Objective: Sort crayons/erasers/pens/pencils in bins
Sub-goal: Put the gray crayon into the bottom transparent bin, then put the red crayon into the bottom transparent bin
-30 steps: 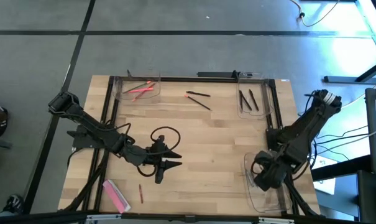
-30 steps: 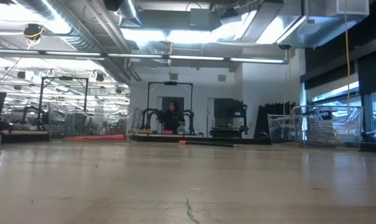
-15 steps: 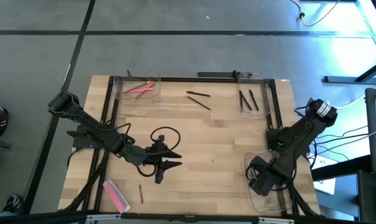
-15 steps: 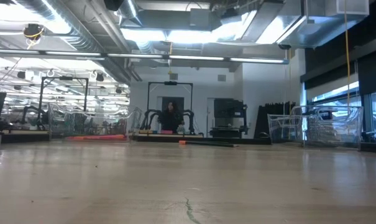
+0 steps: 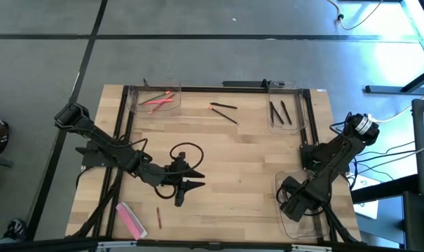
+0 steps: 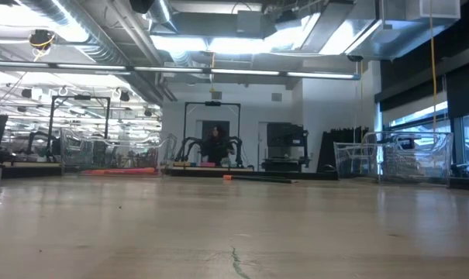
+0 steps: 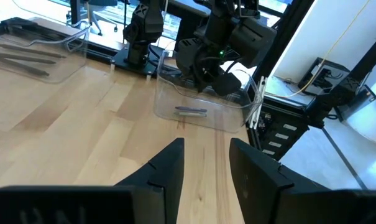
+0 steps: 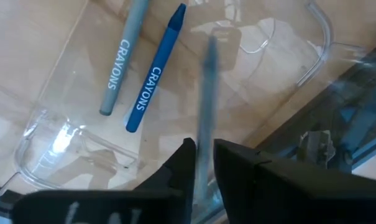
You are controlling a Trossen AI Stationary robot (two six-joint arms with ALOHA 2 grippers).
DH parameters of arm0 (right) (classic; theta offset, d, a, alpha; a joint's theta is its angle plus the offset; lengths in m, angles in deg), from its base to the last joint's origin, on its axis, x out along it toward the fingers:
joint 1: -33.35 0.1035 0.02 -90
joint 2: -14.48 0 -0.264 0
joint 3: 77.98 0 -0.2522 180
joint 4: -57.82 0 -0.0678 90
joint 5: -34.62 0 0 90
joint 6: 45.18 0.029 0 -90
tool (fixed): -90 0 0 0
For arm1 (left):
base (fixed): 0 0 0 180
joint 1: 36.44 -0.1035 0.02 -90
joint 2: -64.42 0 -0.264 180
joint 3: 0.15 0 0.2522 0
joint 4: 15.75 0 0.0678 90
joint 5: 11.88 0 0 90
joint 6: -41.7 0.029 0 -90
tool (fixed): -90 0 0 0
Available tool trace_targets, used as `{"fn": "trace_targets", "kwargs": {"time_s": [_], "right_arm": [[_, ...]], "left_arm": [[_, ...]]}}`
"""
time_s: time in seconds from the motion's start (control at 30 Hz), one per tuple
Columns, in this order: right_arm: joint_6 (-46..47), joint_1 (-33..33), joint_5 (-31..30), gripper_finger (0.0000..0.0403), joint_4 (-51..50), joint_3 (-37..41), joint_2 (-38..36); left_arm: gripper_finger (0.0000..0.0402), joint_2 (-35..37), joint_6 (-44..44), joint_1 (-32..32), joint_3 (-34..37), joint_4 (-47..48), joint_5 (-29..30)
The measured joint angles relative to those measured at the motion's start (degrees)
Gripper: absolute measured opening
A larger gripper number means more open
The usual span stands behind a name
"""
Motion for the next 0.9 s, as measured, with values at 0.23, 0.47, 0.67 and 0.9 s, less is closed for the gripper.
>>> {"fn": "trace_targets", "kwargs": {"time_s": [0.23, 0.47, 0.67, 0.9], "right_arm": [[0.00, -0.02, -0.39, 0.0116, -0.20, 0.00, -0.02], [-0.27, -0.90, -6.08, 0.0136, -0.46, -0.72, -1.54], [-0.74, -0.90, -17.05, 0.0131, -0.42, -3.88, -5.91], [-9.41, -0.87, -33.83, 0.0133, 0.36, -8.40, -9.46]], "left_arm": [[0.0120, 0.00, -0.09, 0.00, 0.00, 0.02, 0.00], [0.0121, 0.02, -5.00, 0.16, -0.74, 2.44, 0.01], [0.0119, 0.02, -15.32, 0.84, -14.47, 34.31, -0.20], [0.0119, -1.42, -36.23, 4.12, -27.04, 58.05, -0.29]]}}
